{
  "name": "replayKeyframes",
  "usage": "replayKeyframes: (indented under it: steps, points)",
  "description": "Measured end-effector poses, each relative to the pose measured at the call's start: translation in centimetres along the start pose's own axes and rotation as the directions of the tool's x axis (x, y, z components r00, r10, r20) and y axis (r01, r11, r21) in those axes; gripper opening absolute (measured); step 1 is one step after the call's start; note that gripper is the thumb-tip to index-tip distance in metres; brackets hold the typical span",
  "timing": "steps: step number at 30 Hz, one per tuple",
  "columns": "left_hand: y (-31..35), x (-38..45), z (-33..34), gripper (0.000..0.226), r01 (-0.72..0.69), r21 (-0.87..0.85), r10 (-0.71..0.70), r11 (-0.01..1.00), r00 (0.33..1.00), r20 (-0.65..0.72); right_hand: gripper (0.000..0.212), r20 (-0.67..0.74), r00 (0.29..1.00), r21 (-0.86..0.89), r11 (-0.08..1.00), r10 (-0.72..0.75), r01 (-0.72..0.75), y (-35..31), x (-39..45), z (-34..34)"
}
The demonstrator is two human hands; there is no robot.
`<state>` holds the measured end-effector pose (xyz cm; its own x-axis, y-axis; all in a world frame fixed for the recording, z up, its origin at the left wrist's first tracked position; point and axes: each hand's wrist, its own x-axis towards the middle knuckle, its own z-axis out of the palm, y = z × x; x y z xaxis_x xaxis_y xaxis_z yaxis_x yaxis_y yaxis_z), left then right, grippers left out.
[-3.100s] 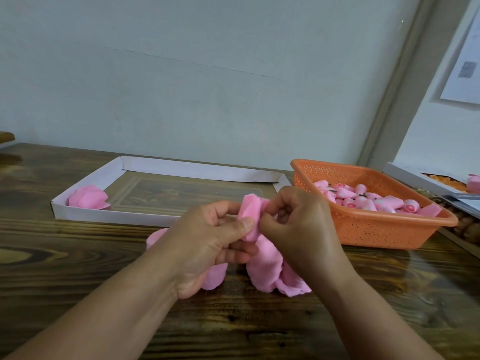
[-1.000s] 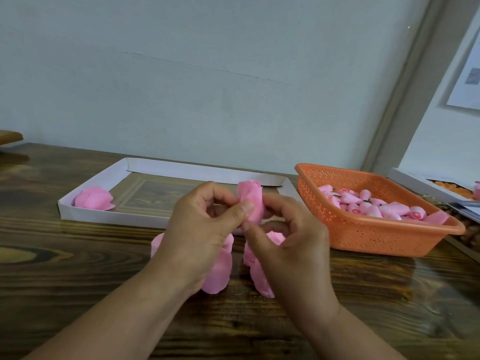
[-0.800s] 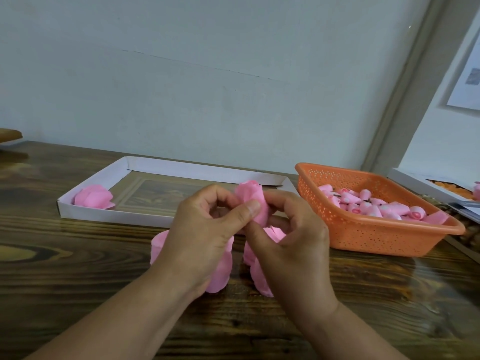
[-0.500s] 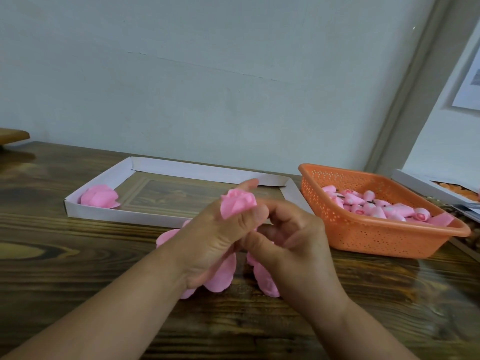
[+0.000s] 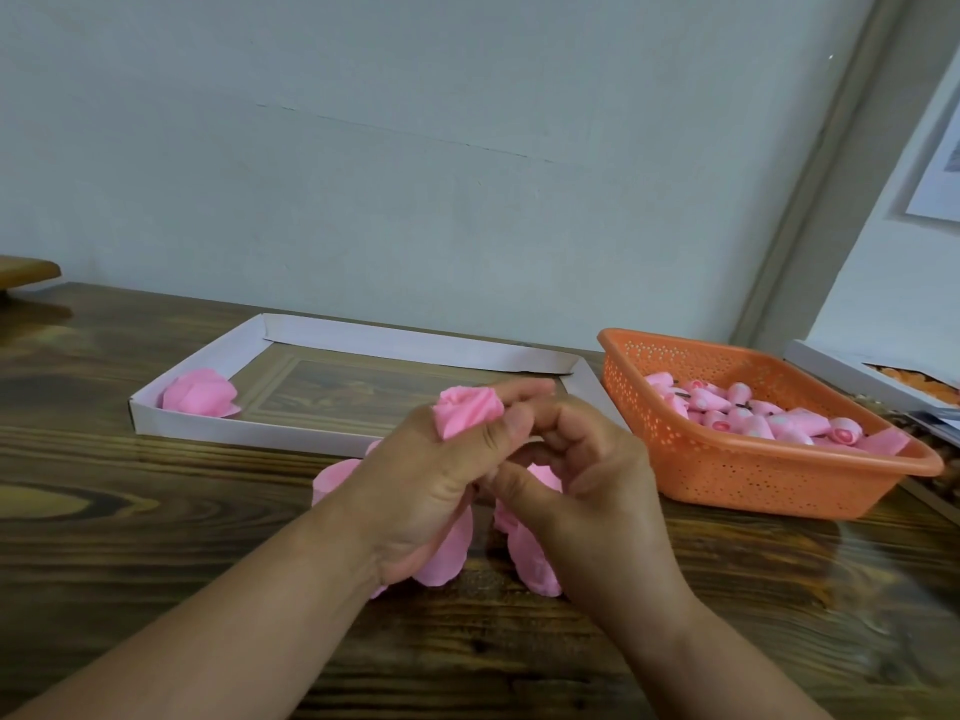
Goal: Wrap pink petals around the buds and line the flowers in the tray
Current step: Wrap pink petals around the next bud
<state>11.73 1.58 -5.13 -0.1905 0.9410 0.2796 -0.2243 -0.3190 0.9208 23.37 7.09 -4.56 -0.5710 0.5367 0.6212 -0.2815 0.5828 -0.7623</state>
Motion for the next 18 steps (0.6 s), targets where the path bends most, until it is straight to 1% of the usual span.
replayKeyframes:
  steps: [3, 5, 8, 9, 10, 12, 13, 15, 17, 18]
  points:
    - [0.0, -0.1, 0.9, 0.044, -0.010, -0.096, -0.001, 0.995, 0.993, -0.116, 0.033, -0.029, 0.999, -0.135, 0.990, -0.034, 0.030, 0.4, -0.5, 1.0]
    - [0.1, -0.1, 1.2, 0.040, -0.009, -0.150, -0.017, 0.989, 0.984, -0.175, 0.031, -0.060, 0.993, -0.201, 0.975, -0.104, 0.090, 0.7, -0.7, 1.8]
    - [-0.1, -0.2, 1.5, 0.045, -0.036, -0.168, -0.001, 0.985, 0.976, -0.216, 0.034, -0.155, 0.960, -0.309, 0.934, -0.234, 0.178, 1.0, -0.6, 2.3]
    - [-0.1, -0.2, 1.6, 0.045, -0.040, -0.165, 0.002, 0.985, 0.975, -0.224, 0.033, -0.162, 0.953, -0.329, 0.924, -0.257, 0.194, 1.0, -0.6, 2.3]
    - [-0.2, -0.2, 1.7, 0.045, -0.037, -0.162, -0.001, 0.986, 0.973, -0.229, 0.028, -0.155, 0.949, -0.343, 0.916, -0.274, 0.209, 1.1, -0.6, 2.3]
    - [-0.2, -0.3, 1.7, 0.045, -0.030, -0.150, -0.005, 0.988, 0.974, -0.227, 0.017, -0.153, 0.950, -0.337, 0.918, -0.273, 0.210, 1.0, -0.6, 2.1]
    - [-0.1, -0.3, 1.8, 0.045, -0.026, -0.147, -0.008, 0.989, 0.974, -0.225, 0.016, -0.156, 0.954, -0.311, 0.930, -0.256, 0.198, 0.8, -0.6, 2.0]
    - [0.1, -0.4, 1.7, 0.048, -0.019, -0.166, -0.015, 0.986, 0.979, -0.205, 0.024, -0.140, 0.969, -0.230, 0.959, -0.201, 0.166, 0.5, -0.5, 1.7]
    - [0.5, -0.4, 1.6, 0.053, -0.018, -0.226, -0.016, 0.974, 0.989, -0.150, 0.033, -0.093, 0.985, -0.140, 0.981, -0.147, 0.133, 0.2, -0.4, 1.3]
    - [0.6, -0.5, 1.5, 0.054, -0.012, -0.252, -0.018, 0.968, 0.993, -0.117, 0.034, -0.068, 0.990, -0.094, 0.989, -0.124, 0.117, 0.2, -0.4, 1.0]
